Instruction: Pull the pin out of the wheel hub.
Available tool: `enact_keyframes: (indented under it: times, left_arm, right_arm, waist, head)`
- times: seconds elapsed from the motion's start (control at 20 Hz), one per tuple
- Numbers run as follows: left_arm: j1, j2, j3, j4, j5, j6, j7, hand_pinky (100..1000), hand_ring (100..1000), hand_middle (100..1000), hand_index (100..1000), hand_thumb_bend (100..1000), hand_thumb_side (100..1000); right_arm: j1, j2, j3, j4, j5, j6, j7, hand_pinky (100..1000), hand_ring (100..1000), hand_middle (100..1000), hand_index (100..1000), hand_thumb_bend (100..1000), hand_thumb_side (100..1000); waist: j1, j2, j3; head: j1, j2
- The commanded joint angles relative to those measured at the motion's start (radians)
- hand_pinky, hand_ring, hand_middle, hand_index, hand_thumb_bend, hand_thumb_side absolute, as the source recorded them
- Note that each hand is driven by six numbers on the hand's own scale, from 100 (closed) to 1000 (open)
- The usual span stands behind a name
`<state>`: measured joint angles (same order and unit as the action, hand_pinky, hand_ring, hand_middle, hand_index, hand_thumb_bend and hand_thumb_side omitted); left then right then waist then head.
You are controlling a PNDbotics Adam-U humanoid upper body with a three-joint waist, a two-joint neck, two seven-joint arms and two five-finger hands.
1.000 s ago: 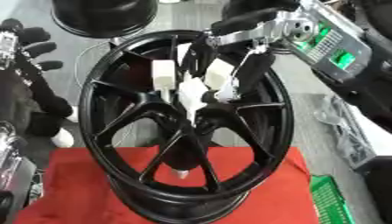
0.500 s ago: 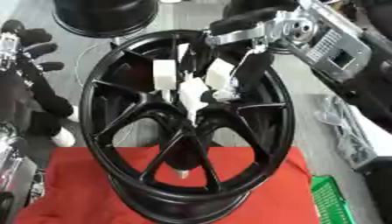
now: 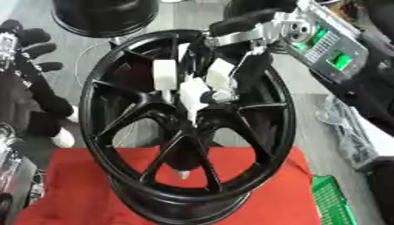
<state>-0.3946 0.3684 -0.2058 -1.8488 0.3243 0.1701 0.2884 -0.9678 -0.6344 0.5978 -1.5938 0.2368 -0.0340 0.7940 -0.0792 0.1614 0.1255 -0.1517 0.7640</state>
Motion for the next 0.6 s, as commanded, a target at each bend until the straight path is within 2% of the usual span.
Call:
enact_keyframes:
  times: [0.05, 0.6]
  left_arm:
    - [-0.018, 0.006, 0.006, -0.016, 0.000, -0.002, -0.002, 668, 777, 698, 714, 158, 740]
    - [-0.021, 0.005, 0.006, -0.019, 0.001, -0.002, -0.002, 669, 780, 699, 713, 159, 739]
  right_arm:
    - [-0.016, -0.007, -0.017, 0.003, 0.007, -0.002, 0.004, 762, 755, 723, 832, 278, 387]
    - [-0.010, 0.004, -0.019, 0.019, 0.015, -0.008, 0.013, 762, 754, 722, 831, 268, 373]
  waist:
    - [0.007, -0.011, 0.002]
    - [0.008, -0.006, 0.004]
  head:
    - [-0.006, 0.006]
    - [-0.010, 0.006]
